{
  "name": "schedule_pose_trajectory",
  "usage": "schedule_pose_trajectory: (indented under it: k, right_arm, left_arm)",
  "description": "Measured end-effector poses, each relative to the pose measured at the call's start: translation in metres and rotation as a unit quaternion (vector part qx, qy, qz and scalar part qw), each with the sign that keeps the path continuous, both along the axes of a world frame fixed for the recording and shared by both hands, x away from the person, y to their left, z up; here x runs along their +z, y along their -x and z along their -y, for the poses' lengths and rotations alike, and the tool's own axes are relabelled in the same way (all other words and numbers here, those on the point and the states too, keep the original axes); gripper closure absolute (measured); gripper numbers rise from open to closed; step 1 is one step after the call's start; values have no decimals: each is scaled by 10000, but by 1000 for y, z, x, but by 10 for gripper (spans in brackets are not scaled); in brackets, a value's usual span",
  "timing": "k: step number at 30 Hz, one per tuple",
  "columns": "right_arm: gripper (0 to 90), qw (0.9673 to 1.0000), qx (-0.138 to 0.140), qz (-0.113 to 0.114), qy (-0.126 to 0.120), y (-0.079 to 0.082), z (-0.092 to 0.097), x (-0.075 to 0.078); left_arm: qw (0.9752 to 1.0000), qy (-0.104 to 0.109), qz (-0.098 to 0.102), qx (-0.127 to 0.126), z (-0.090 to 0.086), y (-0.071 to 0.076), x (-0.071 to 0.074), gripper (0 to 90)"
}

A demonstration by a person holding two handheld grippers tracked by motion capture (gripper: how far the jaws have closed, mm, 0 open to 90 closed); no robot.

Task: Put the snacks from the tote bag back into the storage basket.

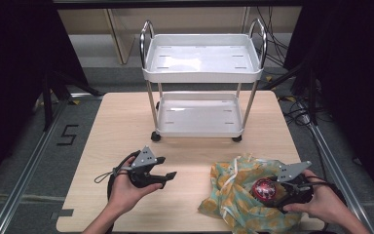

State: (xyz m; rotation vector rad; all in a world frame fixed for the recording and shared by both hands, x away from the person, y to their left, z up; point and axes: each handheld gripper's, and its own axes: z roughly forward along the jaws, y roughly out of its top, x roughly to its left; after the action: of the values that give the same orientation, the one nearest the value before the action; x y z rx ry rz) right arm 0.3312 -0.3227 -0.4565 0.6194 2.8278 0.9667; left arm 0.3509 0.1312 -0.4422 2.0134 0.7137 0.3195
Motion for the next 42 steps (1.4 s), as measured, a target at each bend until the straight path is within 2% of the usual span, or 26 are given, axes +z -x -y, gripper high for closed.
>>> schedule_pose_trajectory:
  k: [2,3,6,7,8,10,11,13,14,19,21,22,23,25,26,29,31,32,33,34,37,39,42]
  right_arm:
    - [215,9999,94,88,27,-2,-1,-1]
    - [217,10000,-27,-7,65,0,-2,-1]
    - [222,10000,-47,-7,52,1,-2,-1]
    - [223,10000,-33,16,55,1,-2,-1]
    - [225,9999,47,91,74,0,-2,-1]
    - [229,9999,7,87,81,2,-2,-1]
    - [230,9999,24,108,107,2,-2,0]
    - [232,9998,37,192,79,2,-3,-1]
    - [233,9997,86,186,157,2,-3,1]
    - [237,9998,22,154,160,3,-3,2]
    - [238,9995,98,258,153,1,-3,2]
    - [239,9997,63,191,141,3,-3,2]
    - [240,9996,102,217,126,2,-3,3]
    - [241,9997,75,213,88,2,-3,3]
    - [241,9997,46,230,81,2,-2,3]
    - [240,9998,11,200,9,1,-1,2]
    - [237,9997,-3,219,-82,1,-1,0]
    - [236,9998,-61,155,-113,1,-1,0]
    - [235,9997,-1,211,-130,0,0,0]
    - [234,9998,-44,153,-151,1,0,0]
    - [224,9997,23,165,-186,-1,-1,-2]
    - [218,9997,81,146,-198,-3,-3,-5]
    - [212,9993,117,159,-330,-6,-5,-8]
  left_arm:
    - [10000,-64,29,-40,-1,0,1,338]
    - [10000,-64,29,-42,0,0,1,338]
    - [10000,-72,35,-49,0,-1,0,338]
    - [10000,-45,-51,35,0,0,0,337]
    - [10000,-53,-54,47,0,1,0,338]
    - [10000,-5,-69,-1,1,1,-1,337]
    - [10000,-4,-20,7,1,1,-1,338]
    - [10000,9,-57,34,2,1,-1,338]
    - [10000,7,-53,35,2,1,-1,338]
    - [10000,-48,40,-44,1,0,0,338]
    - [10000,-56,44,-47,1,0,-1,338]
    - [9999,-94,30,-70,0,-1,0,338]
    - [9999,-108,32,-37,0,-1,0,338]
    - [10000,-49,38,-42,1,-1,-1,338]
    - [10000,-4,-46,32,2,1,-1,339]
    - [10000,-6,-38,49,2,1,-1,338]
    - [10000,-31,21,-39,2,0,-2,338]
    - [10000,-48,38,-56,2,-1,-2,338]
    - [10000,-45,22,-50,2,0,-2,338]
    - [10000,-48,23,-54,2,0,-2,338]
    - [10000,-49,-54,19,2,1,-2,338]
    - [10000,-52,35,-60,2,0,-2,337]
    - [9999,-71,4,-82,1,-1,-2,337]
